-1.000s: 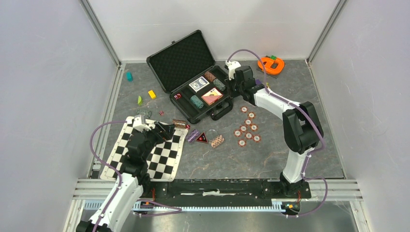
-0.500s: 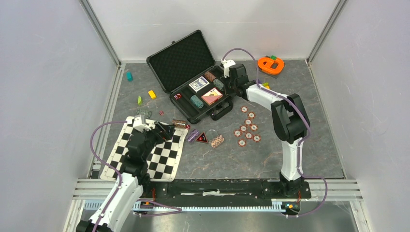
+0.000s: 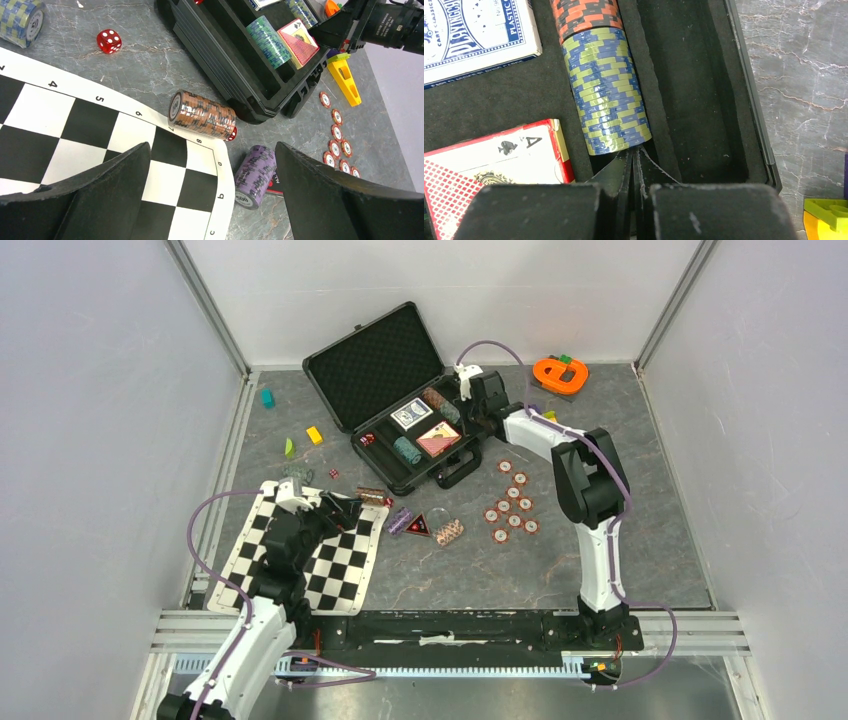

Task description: Pack up texas hold em set

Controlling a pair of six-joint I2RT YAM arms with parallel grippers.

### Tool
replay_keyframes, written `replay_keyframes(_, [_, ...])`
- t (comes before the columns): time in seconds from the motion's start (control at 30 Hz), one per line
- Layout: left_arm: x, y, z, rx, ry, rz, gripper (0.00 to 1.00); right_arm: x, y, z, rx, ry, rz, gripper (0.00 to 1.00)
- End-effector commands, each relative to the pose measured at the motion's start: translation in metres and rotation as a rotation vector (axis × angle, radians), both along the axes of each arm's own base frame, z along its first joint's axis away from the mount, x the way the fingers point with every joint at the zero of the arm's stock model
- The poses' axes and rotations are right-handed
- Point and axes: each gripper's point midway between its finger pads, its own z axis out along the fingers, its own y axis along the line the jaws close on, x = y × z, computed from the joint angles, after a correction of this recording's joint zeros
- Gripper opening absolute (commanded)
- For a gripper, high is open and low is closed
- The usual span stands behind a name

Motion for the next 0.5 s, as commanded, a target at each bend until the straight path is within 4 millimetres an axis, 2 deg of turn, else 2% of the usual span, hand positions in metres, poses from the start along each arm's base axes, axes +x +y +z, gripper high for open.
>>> replay_keyframes(0.0, [0.006,-0.002,0.021,0.003,-0.062,-0.007,1.0,-0.006,0.004,0.029,0.036,-0.058,0.006,0.06])
replay_keyframes(0.17, [0.007,-0.001,0.019,0.002,-0.052,0.0,1.0,-0.034,-0.025,0.009,-0.017,0.035,-0.016,0.1])
replay_keyframes(0.27, [0.007,-0.001,0.019,0.002,-0.051,-0.003,1.0,-0.039,-0.036,0.013,-0.006,0.042,-0.022,0.11])
replay_keyframes(0.37, [0.007,-0.002,0.02,0.001,-0.054,-0.005,1.0,-0.033,-0.038,0.039,0.013,-0.004,-0.022,0.18])
replay_keyframes(0.47, [0.008,-0.001,0.02,0.002,-0.055,0.001,1.0,-0.03,-0.03,0.07,0.056,-0.05,-0.001,0.24])
